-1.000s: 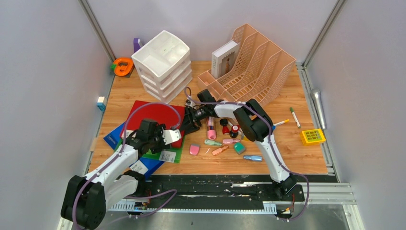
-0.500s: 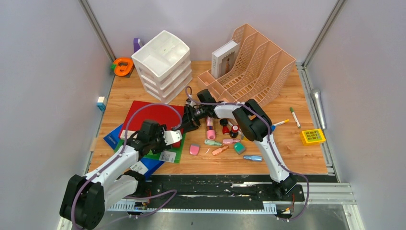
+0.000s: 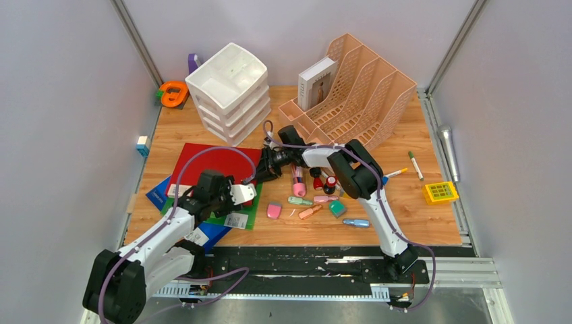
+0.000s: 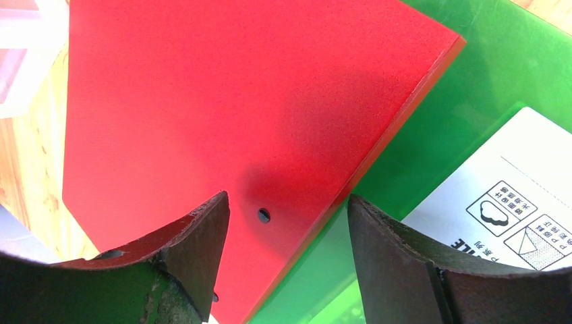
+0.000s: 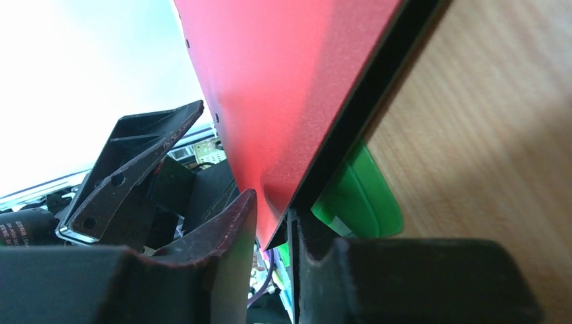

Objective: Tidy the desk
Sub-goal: Pick up the folder from the center of the board.

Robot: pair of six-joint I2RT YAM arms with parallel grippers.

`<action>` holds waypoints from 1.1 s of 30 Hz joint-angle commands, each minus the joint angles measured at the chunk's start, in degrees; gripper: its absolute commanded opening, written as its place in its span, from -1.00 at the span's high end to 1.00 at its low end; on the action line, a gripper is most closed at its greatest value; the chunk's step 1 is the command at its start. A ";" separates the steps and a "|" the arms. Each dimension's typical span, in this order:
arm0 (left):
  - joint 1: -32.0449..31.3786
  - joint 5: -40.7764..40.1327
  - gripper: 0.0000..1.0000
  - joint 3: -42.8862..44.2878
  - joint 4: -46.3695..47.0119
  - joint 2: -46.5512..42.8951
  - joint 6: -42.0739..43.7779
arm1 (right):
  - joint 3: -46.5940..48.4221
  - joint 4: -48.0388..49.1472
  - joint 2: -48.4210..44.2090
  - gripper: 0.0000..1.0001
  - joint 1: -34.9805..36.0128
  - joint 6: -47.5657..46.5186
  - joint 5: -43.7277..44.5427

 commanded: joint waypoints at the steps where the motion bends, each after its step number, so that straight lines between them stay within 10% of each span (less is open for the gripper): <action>1: -0.60 -0.17 -0.49 -0.62 -4.32 -0.83 -0.83 | -0.84 3.69 -2.84 0.59 -0.83 1.89 1.18; 8: -0.64 -1.47 -0.71 3.38 -12.19 -3.95 0.91 | -4.14 5.83 -7.95 0.99 -1.67 4.43 -0.06; 16: -0.61 -3.16 -0.99 6.21 -18.50 -8.76 2.81 | -3.43 6.51 -11.68 1.00 -1.85 7.31 -1.51; 33: -1.84 -11.78 -0.74 -1.63 7.21 -7.60 -0.70 | -5.17 7.86 -15.89 1.00 -1.76 13.91 -2.29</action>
